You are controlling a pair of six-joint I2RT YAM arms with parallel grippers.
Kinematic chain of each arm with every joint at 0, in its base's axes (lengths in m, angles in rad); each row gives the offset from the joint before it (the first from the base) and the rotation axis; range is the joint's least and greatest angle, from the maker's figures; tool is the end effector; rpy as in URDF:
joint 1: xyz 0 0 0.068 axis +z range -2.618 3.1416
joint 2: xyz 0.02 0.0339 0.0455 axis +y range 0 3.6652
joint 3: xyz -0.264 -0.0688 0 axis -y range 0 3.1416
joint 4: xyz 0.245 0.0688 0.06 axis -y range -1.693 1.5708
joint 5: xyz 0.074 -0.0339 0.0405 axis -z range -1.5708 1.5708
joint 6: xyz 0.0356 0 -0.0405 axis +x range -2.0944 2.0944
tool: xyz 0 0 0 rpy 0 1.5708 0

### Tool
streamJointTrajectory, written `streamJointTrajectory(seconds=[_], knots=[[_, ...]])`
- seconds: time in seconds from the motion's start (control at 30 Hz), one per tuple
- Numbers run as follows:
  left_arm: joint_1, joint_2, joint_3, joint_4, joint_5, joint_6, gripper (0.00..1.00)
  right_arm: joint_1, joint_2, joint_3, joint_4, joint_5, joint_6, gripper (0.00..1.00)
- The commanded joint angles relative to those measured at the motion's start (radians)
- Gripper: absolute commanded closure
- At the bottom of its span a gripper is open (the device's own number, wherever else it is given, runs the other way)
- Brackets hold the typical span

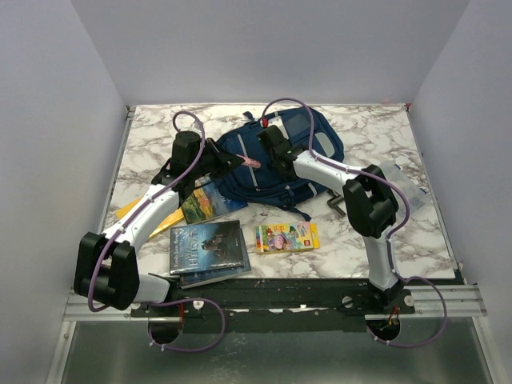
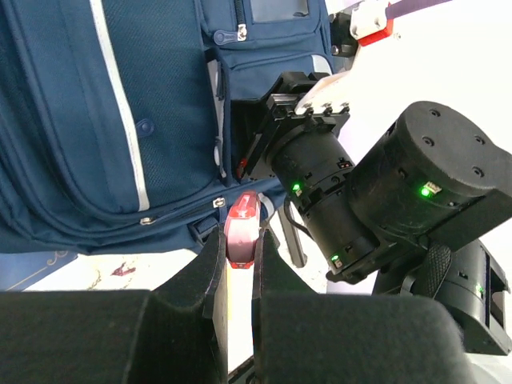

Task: Pack the student bag
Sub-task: Place the stationery in the student bag.

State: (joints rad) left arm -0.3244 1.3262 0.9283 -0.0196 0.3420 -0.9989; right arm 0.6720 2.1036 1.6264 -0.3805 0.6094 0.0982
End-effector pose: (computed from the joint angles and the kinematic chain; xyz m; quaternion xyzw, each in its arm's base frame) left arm 0.2838 -0.1080 0.2864 -0.1858 0.8102 -0.4427 0.3362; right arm 0.3780 0.2747 0.2036 -0.1525 0.8870 -0.1355 0.4142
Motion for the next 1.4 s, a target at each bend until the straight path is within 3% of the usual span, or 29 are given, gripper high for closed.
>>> streamJointTrajectory(seconds=[0.0, 0.03, 0.13, 0.23, 0.5, 0.67, 0.73, 0.9, 1.03, 1.37], knots=[[-0.023, 0.040, 0.065, 0.057, -0.005, -0.019, 1.00, -0.008, -0.037, -0.015, 0.031, -0.021, 0.035, 0.99], [-0.026, 0.047, 0.069, 0.058, -0.002, -0.020, 1.00, -0.008, -0.044, -0.005, 0.003, -0.034, 0.043, 0.99], [-0.034, 0.050, 0.072, 0.060, 0.011, -0.015, 1.00, -0.008, -0.091, -0.013, -0.067, -0.062, 0.044, 0.73], [-0.035, 0.041, 0.057, 0.059, 0.034, -0.012, 1.00, -0.008, -0.137, -0.041, -0.101, -0.087, 0.029, 0.62], [-0.035, 0.046, 0.075, 0.052, 0.139, 0.018, 1.00, -0.008, -0.080, -0.036, -0.151, -0.108, 0.016, 0.50], [-0.035, 0.050, 0.080, 0.041, 0.132, 0.049, 1.00, -0.008, -0.031, -0.042, -0.141, -0.047, 0.029, 0.49], [-0.035, 0.058, 0.075, 0.040, 0.129, 0.050, 1.00, -0.008, -0.022, -0.044, -0.125, 0.000, 0.037, 0.52], [-0.036, 0.084, 0.076, 0.040, 0.119, 0.031, 1.00, -0.008, -0.013, -0.079, -0.039, 0.052, 0.033, 0.71], [-0.041, 0.046, 0.041, 0.038, 0.040, 0.018, 1.00, -0.009, -0.029, -0.097, -0.023, 0.068, 0.064, 0.95], [-0.154, 0.165, 0.135, 0.023, -0.106, -0.059, 1.00, -0.081, -0.210, -0.215, 0.043, -0.185, 0.176, 1.00]])
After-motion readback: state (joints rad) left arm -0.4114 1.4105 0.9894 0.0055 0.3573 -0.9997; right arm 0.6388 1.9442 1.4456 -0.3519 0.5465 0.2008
